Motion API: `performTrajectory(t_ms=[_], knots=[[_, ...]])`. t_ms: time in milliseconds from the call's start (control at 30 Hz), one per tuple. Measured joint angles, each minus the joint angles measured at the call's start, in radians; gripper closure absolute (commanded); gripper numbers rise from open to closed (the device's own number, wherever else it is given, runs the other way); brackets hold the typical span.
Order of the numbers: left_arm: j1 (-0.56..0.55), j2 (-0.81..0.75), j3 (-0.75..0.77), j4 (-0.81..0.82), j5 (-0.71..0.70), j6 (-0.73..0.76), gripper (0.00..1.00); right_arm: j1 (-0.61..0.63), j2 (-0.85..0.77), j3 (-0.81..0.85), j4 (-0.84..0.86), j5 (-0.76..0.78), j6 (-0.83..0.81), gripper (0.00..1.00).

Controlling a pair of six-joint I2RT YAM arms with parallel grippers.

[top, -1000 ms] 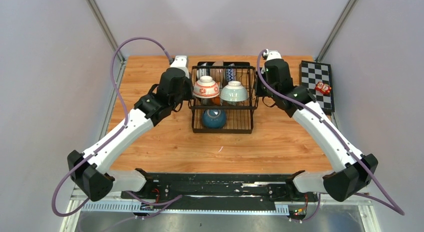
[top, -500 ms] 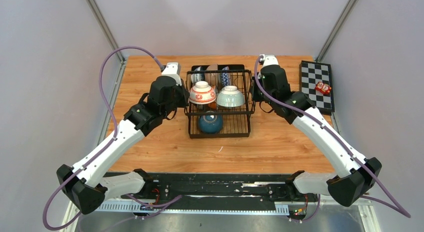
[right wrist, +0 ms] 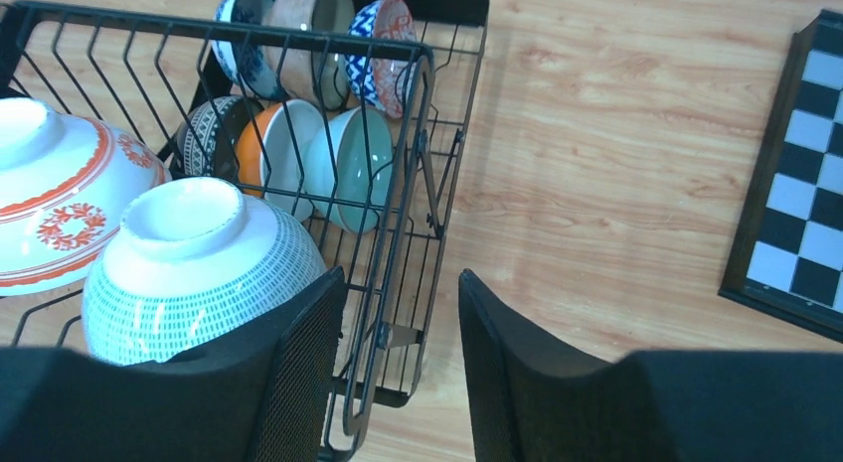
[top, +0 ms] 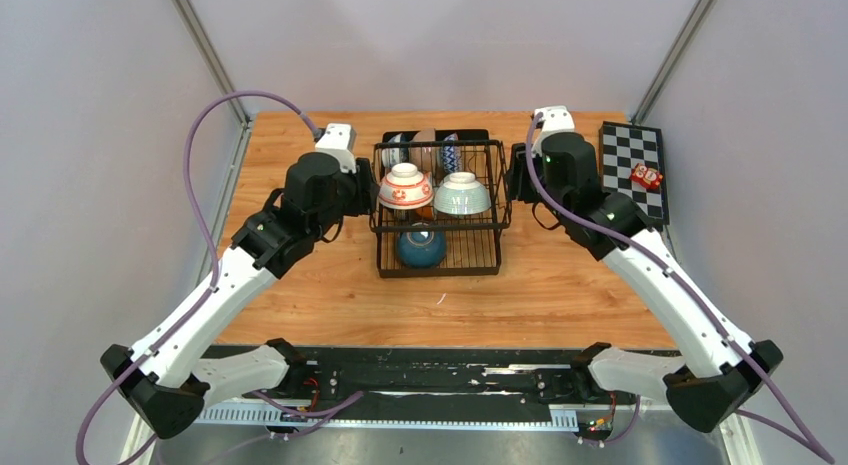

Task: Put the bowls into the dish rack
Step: Reset both arms

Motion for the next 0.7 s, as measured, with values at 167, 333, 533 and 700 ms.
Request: performTrajectory(t_ms=[167,333,533,700], knots=[[0.000,-0.031,0.010,-0.023,-0.010,0.023,0.26,0.000,-0.078,-0.002,0.001,0.004,-0.020,0.34],[0.000,-0.135,-0.007,-0.029,-0.001,0.053,0.09,0.000,-0.196,-0.075,0.022,-0.002,-0.037,0.13],[0.000,-0.286,-0.082,-0.021,0.016,0.079,0.00,0.000,-0.317,-0.210,0.040,-0.007,-0.030,0.00],[0.000,-0.393,-0.195,-0.020,0.018,0.077,0.00,0.000,-0.386,-0.311,0.056,-0.006,0.011,0.00]])
